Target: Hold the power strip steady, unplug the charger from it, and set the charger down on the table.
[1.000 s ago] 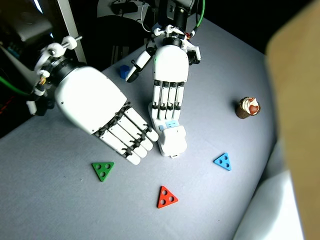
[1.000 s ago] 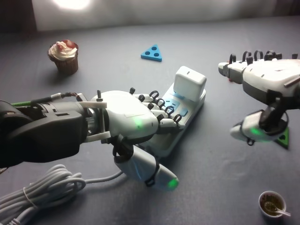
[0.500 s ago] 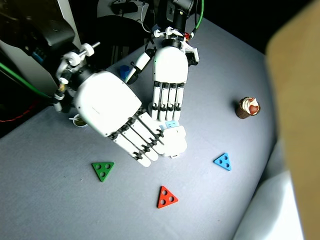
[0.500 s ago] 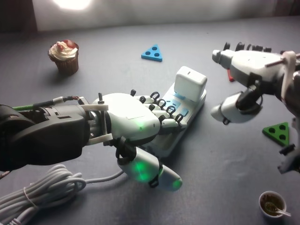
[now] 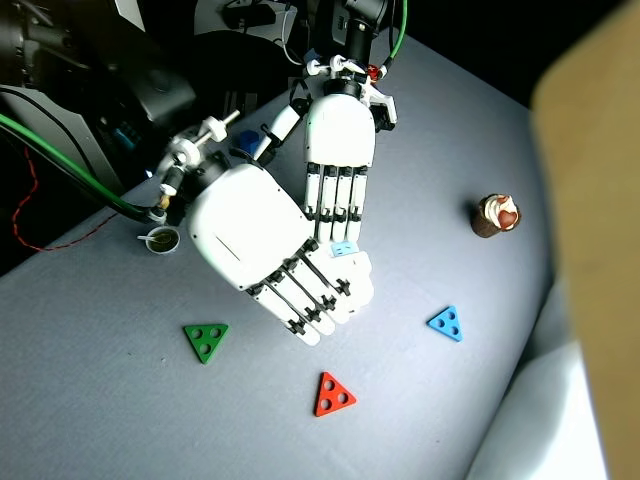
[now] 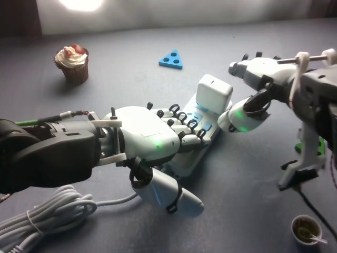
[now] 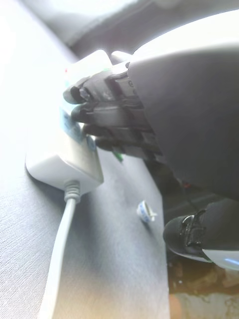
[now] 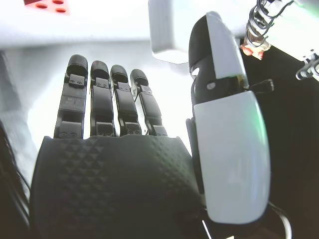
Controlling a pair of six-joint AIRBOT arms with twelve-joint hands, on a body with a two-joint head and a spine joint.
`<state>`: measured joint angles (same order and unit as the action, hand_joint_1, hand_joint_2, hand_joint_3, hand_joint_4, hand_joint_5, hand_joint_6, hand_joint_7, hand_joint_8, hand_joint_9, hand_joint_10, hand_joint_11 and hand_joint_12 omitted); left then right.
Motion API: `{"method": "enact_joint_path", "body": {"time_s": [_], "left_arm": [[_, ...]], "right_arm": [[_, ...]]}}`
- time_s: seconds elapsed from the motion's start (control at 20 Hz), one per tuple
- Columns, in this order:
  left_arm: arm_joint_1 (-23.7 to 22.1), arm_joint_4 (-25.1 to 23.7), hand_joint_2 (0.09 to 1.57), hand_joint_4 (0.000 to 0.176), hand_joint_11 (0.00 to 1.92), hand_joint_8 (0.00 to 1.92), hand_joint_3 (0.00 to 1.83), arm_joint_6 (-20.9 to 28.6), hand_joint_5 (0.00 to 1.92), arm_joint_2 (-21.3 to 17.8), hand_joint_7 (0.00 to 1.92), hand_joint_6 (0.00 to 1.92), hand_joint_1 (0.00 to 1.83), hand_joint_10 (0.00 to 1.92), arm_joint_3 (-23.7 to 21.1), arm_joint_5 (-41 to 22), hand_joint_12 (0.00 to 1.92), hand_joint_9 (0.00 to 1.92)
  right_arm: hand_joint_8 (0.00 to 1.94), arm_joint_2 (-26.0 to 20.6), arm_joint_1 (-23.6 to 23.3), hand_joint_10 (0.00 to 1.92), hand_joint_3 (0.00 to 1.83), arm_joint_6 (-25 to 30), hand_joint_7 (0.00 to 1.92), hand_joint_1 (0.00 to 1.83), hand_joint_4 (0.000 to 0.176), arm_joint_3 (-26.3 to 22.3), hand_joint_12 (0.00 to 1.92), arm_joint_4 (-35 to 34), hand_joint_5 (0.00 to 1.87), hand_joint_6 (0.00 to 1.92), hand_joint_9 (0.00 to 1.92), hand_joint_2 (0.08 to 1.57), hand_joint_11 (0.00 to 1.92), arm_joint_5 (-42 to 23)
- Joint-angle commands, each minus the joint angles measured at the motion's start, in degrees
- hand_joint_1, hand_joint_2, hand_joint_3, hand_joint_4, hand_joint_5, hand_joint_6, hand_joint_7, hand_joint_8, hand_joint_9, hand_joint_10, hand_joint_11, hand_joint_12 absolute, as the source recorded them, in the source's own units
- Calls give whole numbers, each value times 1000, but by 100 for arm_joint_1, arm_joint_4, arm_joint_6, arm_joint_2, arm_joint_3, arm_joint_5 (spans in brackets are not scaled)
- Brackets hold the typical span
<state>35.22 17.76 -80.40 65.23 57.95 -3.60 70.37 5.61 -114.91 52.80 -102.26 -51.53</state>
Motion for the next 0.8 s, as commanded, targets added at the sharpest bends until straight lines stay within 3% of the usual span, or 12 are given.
{"method": "enact_joint_path", "body": {"time_s": [0.0,0.45,0.65,0.75], "left_arm": [[5,15,1027,0,11,1,2,-19,123,65,119,1,21,2,-24,-127,83,91],[27,60,1022,0,23,0,0,-17,130,71,122,2,34,0,-30,-121,85,95],[26,73,1032,0,19,4,3,-17,128,68,118,4,29,4,-16,-145,81,94],[26,78,1027,0,33,5,0,-17,130,68,126,3,15,6,-16,-175,86,106]], "right_arm": [[10,-34,-66,8,0,118,72,1029,0,32,66,377,93,8,78,1082,71,-67],[0,448,-108,1,0,404,153,975,0,552,149,374,152,0,142,1096,104,2],[0,618,-101,2,0,492,238,989,0,777,496,381,233,0,226,1104,27,-33],[5,704,-71,9,1,581,329,1001,0,924,564,382,303,4,324,1113,66,-28]]}}
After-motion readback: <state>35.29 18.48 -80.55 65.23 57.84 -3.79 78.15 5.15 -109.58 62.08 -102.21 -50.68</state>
